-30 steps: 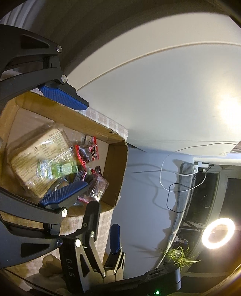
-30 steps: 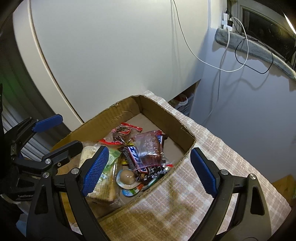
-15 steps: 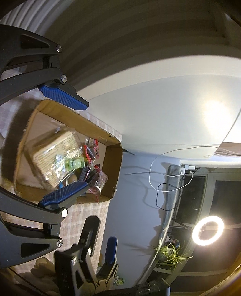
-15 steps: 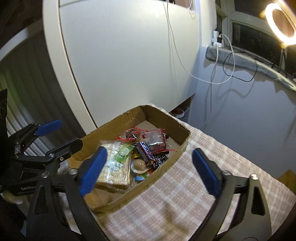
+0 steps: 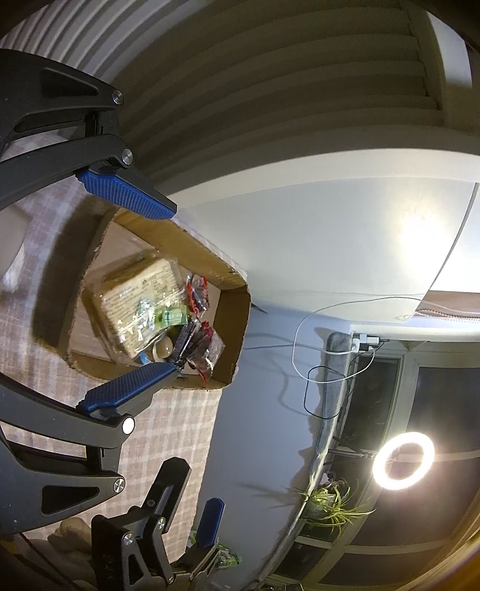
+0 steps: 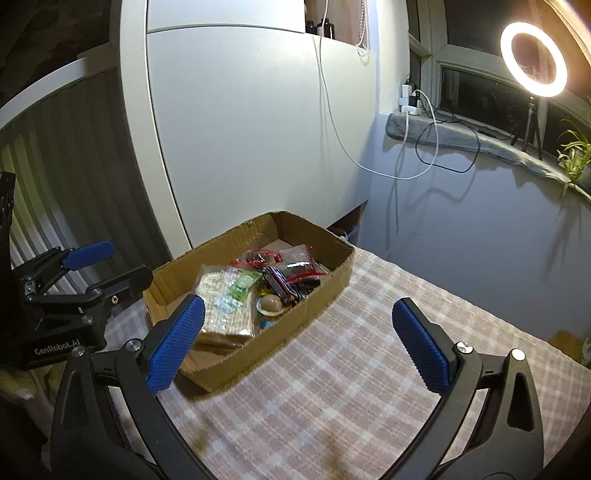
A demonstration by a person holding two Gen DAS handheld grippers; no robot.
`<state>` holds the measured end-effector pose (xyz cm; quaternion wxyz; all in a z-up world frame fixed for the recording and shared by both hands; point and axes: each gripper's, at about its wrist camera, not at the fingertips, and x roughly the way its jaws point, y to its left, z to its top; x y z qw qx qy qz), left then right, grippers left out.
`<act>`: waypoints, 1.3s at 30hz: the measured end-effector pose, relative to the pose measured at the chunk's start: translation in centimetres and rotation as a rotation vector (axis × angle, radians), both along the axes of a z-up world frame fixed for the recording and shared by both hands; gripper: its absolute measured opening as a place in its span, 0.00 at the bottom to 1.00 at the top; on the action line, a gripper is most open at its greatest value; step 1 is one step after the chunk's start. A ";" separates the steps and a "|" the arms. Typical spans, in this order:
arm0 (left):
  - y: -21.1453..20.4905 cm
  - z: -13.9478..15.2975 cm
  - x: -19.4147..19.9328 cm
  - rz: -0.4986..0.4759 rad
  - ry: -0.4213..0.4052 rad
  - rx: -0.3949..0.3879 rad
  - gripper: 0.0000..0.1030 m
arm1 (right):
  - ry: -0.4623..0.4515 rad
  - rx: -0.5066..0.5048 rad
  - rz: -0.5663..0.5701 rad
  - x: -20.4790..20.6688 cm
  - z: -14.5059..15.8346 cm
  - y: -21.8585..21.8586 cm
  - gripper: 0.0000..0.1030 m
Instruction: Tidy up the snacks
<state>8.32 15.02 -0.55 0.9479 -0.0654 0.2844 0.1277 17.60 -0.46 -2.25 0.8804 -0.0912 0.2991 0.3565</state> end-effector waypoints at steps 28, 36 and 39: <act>-1.3 0.2 -1.3 0.001 -0.007 0.014 0.78 | -0.033 -0.003 -0.025 -1.8 0.1 -1.9 1.00; -1.2 0.2 -1.5 0.007 -0.010 0.011 0.78 | -0.032 -0.004 -0.026 -1.9 0.1 -1.9 1.00; -1.1 0.2 -1.5 0.008 -0.009 0.011 0.78 | -0.030 -0.004 -0.026 -1.8 0.0 -1.8 1.00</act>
